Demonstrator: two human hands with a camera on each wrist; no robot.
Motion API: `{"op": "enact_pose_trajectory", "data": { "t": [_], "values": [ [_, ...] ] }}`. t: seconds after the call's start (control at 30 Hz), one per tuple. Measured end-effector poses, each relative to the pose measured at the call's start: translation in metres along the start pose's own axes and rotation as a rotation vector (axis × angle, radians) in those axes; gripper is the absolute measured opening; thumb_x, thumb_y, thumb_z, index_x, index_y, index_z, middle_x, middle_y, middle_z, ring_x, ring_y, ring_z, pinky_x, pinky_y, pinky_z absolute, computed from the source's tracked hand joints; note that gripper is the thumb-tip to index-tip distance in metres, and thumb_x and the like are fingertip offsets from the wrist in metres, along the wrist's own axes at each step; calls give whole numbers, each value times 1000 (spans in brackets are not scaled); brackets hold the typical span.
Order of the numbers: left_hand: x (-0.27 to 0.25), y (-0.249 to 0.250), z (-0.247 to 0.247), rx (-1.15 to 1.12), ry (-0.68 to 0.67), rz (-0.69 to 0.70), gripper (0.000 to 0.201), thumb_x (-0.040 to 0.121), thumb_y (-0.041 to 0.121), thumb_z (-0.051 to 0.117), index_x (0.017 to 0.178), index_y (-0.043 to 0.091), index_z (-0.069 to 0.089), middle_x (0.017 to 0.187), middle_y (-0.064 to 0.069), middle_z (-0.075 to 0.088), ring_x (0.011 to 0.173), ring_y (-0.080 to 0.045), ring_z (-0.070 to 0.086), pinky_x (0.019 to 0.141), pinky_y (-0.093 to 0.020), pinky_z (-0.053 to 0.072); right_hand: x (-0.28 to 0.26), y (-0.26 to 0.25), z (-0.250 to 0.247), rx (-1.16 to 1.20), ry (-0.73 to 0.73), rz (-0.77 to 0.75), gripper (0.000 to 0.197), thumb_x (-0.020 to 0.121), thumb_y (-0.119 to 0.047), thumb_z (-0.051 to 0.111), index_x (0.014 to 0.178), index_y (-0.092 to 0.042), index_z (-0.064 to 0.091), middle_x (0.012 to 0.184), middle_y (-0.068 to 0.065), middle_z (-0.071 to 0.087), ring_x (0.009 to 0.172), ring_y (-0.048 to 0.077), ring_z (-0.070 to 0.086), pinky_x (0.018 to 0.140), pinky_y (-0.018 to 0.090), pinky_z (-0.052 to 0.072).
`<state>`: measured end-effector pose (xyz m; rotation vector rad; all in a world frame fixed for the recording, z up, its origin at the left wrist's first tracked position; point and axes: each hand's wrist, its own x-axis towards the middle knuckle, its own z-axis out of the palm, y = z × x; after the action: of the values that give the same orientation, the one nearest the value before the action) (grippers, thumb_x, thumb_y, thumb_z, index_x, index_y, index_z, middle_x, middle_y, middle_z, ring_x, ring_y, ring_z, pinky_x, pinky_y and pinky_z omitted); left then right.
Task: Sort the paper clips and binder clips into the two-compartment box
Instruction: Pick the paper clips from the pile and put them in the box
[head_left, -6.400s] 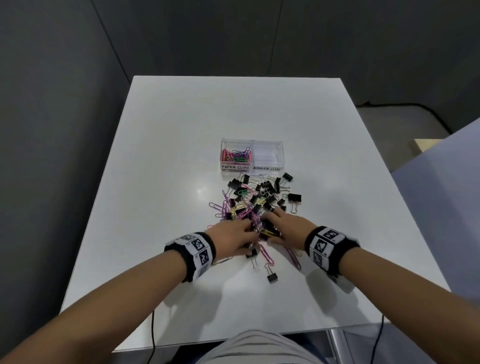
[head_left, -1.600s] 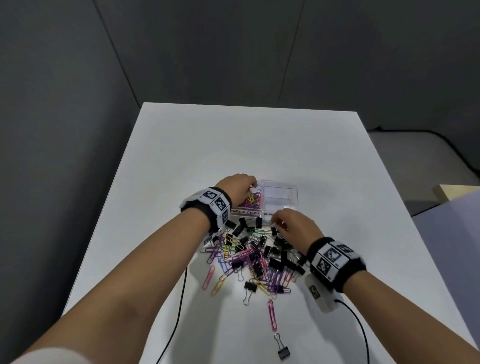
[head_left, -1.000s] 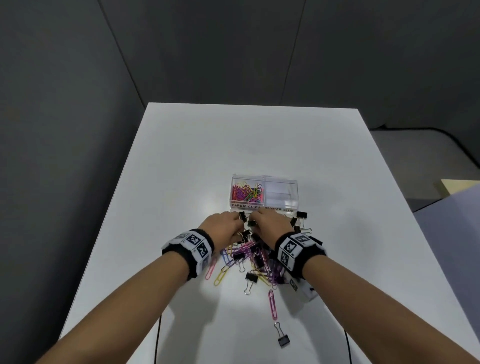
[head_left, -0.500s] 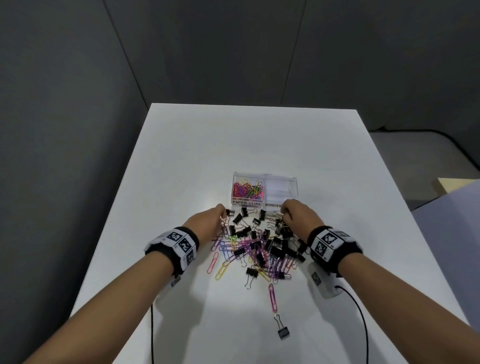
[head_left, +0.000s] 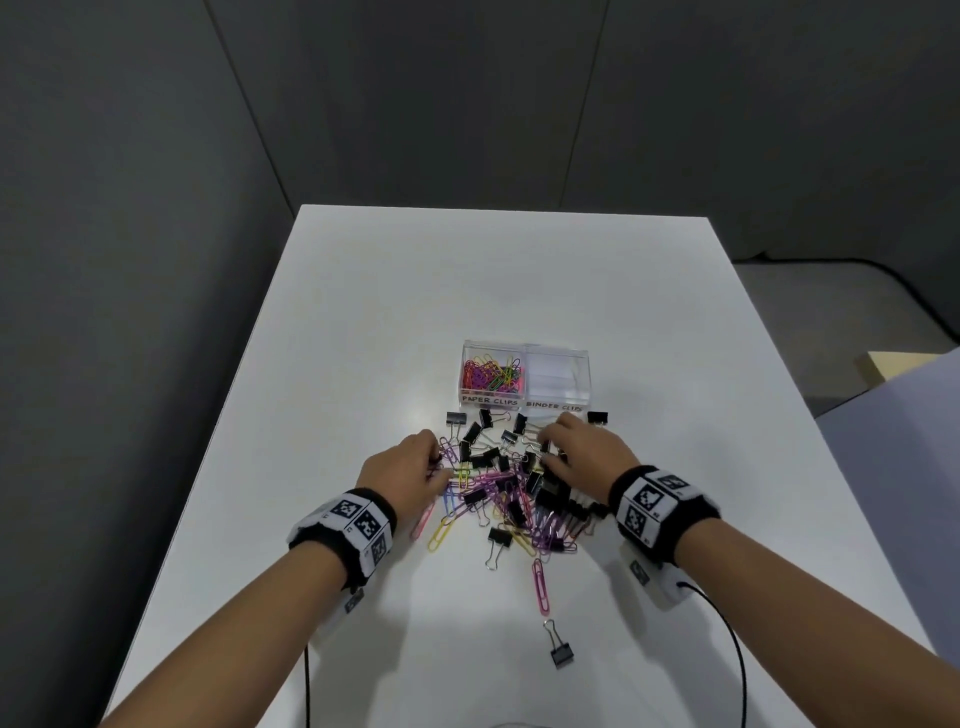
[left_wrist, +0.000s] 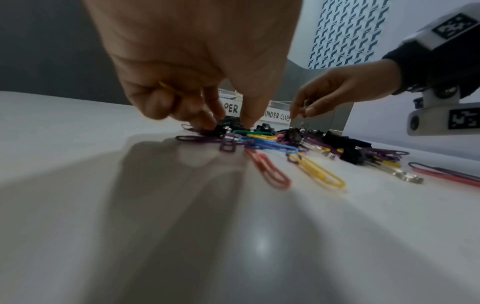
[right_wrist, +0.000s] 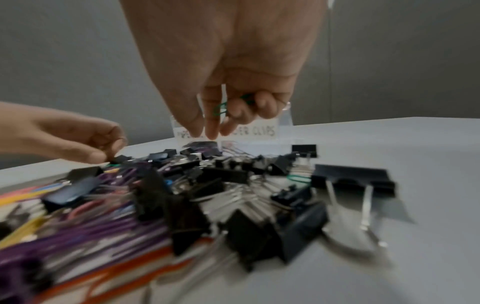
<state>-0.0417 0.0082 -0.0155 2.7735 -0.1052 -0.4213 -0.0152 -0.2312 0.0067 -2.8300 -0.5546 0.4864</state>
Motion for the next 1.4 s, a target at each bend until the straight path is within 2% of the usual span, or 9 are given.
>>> {"op": "enact_pose_trajectory", "data": {
  "t": [0.1, 0.27, 0.5, 0.73, 0.83, 0.93, 1.13, 1.23, 1.4],
  "values": [
    [0, 3, 0, 122, -25, -12, 35, 87, 54, 49, 90, 20, 47, 95, 3, 60, 88, -19, 60, 73, -30, 45, 1, -17, 8, -58, -58, -139, 35, 95, -29, 48, 128, -19, 49, 127, 2, 51, 100, 23, 60, 87, 31, 51],
    [1, 13, 5, 172, -28, 102, 39, 88, 49, 50, 116, 21, 48, 117, 2, 54, 100, -20, 60, 78, -34, 49, 6, -41, 20, -149, -55, -253, 33, 97, -22, 42, 128, -13, 50, 124, 6, 52, 91, 30, 62, 76, 38, 48],
    [6, 28, 7, 141, -69, 100, 29, 90, 37, 52, 111, 18, 54, 119, -1, 54, 106, -22, 58, 83, -33, 48, 13, -51, 25, -230, -40, -145, 20, 92, -3, 43, 108, -7, 54, 107, 11, 55, 85, 30, 60, 68, 34, 38],
    [13, 30, 1, 127, -75, 117, 18, 92, 22, 44, 104, 18, 57, 111, -2, 59, 100, -24, 60, 78, -31, 45, 9, -31, 13, -62, 19, -121, 22, 95, -19, 42, 109, -9, 56, 106, 8, 59, 98, 28, 55, 80, 36, 44],
    [14, 26, -5, 36, -86, 125, 28, 94, 15, 39, 119, 23, 50, 115, -1, 63, 100, -22, 60, 79, -29, 43, 7, -27, 4, 63, 45, -6, 13, 94, -19, 38, 95, -12, 49, 87, 3, 53, 81, 23, 50, 68, 30, 37],
    [16, 23, -9, 96, -138, 182, 45, 93, 7, 37, 134, 25, 40, 131, -2, 55, 114, -22, 55, 87, -32, 44, 7, -22, -1, 98, -11, 54, 6, 94, -19, 36, 91, -15, 39, 77, 4, 51, 71, 24, 49, 63, 32, 37],
    [15, 25, -8, 351, -208, 420, 41, 95, 22, 39, 135, 20, 39, 130, -5, 48, 115, -25, 49, 85, -37, 45, 7, -22, 5, 139, -89, 75, 26, 95, -15, 37, 120, -16, 44, 98, 10, 64, 78, 23, 53, 69, 32, 40],
    [18, 32, -8, 482, -201, 467, 32, 100, 24, 34, 128, 13, 45, 125, -9, 48, 112, -27, 48, 82, -38, 44, 3, -25, 5, 171, -74, 36, 29, 94, -18, 40, 123, -19, 46, 100, 6, 61, 80, 23, 53, 68, 30, 39],
    [22, 36, -9, 465, -144, 465, 28, 99, 22, 36, 122, 10, 48, 128, -8, 45, 116, -26, 45, 82, -36, 42, -4, -28, 8, -45, -123, -175, 34, 92, -33, 51, 122, -18, 50, 117, 3, 59, 100, 23, 60, 81, 34, 47]
  ]
}}
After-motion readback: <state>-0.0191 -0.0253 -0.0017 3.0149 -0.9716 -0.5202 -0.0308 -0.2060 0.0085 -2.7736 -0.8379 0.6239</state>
